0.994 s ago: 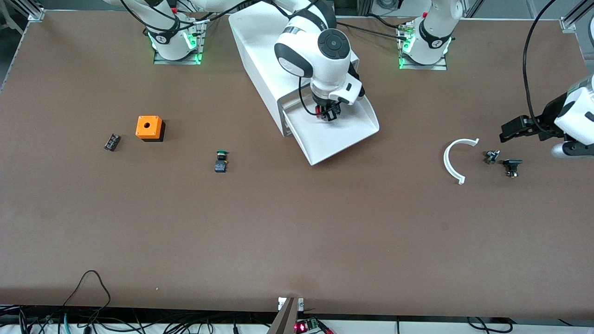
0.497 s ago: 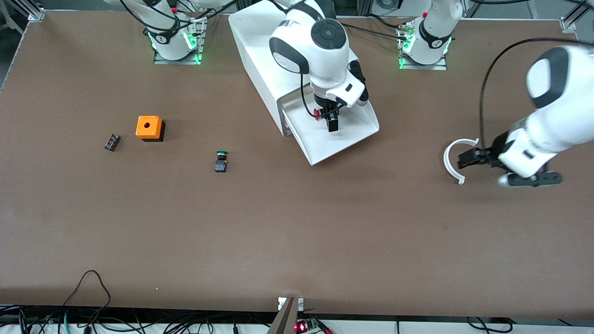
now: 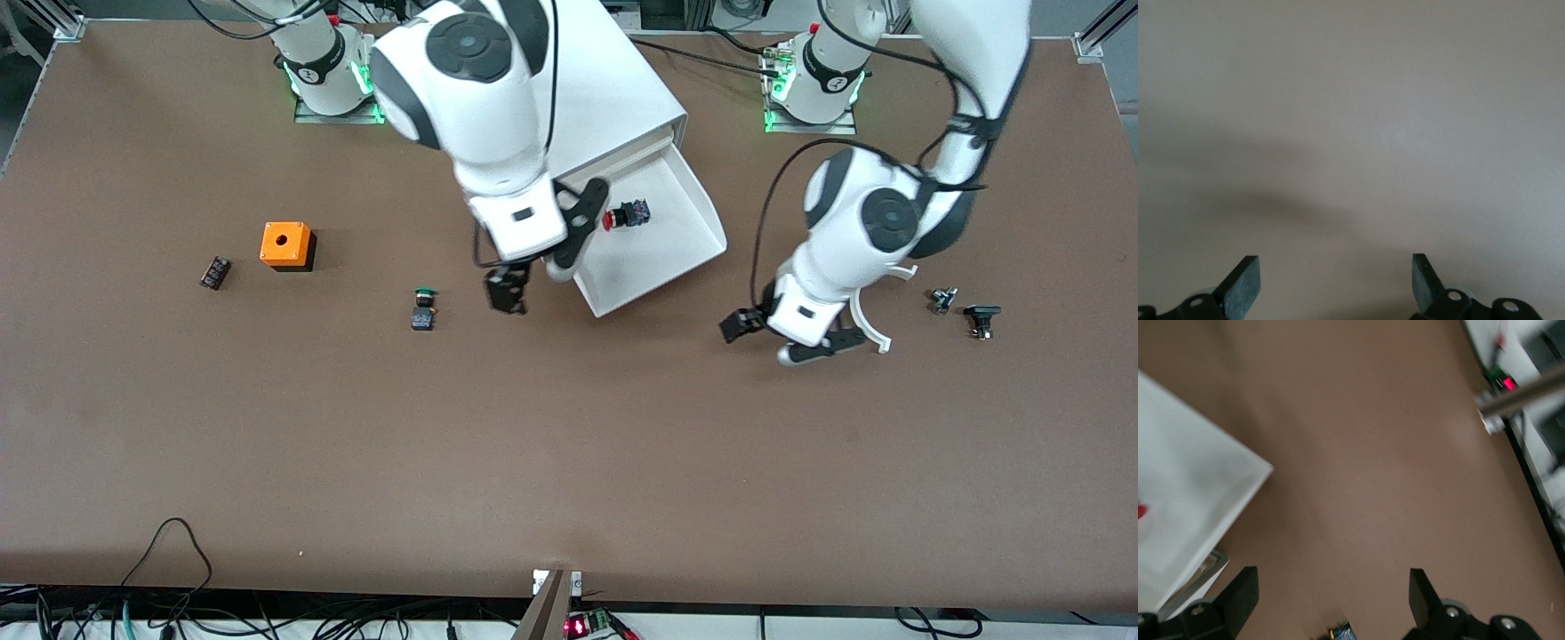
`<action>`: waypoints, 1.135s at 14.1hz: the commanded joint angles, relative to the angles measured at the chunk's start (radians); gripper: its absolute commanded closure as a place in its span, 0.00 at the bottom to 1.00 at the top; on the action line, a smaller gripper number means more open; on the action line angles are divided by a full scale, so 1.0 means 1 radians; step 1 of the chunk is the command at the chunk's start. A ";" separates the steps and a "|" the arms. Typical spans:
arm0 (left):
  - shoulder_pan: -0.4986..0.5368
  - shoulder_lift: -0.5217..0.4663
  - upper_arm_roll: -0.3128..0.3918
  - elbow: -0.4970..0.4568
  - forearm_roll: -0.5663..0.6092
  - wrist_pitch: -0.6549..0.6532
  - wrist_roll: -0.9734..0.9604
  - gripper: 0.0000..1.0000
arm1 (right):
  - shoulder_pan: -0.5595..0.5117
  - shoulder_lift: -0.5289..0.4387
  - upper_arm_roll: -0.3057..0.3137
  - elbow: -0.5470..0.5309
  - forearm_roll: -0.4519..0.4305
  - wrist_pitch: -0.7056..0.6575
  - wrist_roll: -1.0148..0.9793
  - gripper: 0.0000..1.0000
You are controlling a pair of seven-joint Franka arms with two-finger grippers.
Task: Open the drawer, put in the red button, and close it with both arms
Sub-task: 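Release the red button into the drawer while the left gripper approaches, then push the drawer shut with the left gripper while the right gripper withdraws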
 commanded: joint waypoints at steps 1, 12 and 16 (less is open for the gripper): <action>-0.028 -0.018 -0.016 -0.042 -0.007 0.024 -0.086 0.00 | -0.069 -0.056 -0.025 -0.098 0.013 0.012 0.307 0.00; -0.042 -0.142 -0.331 -0.219 -0.010 -0.051 -0.066 0.00 | -0.459 -0.279 -0.027 -0.333 0.019 -0.079 0.748 0.00; -0.040 -0.153 -0.380 -0.225 -0.010 -0.109 -0.066 0.00 | -0.496 -0.328 -0.087 -0.327 0.016 -0.172 0.560 0.00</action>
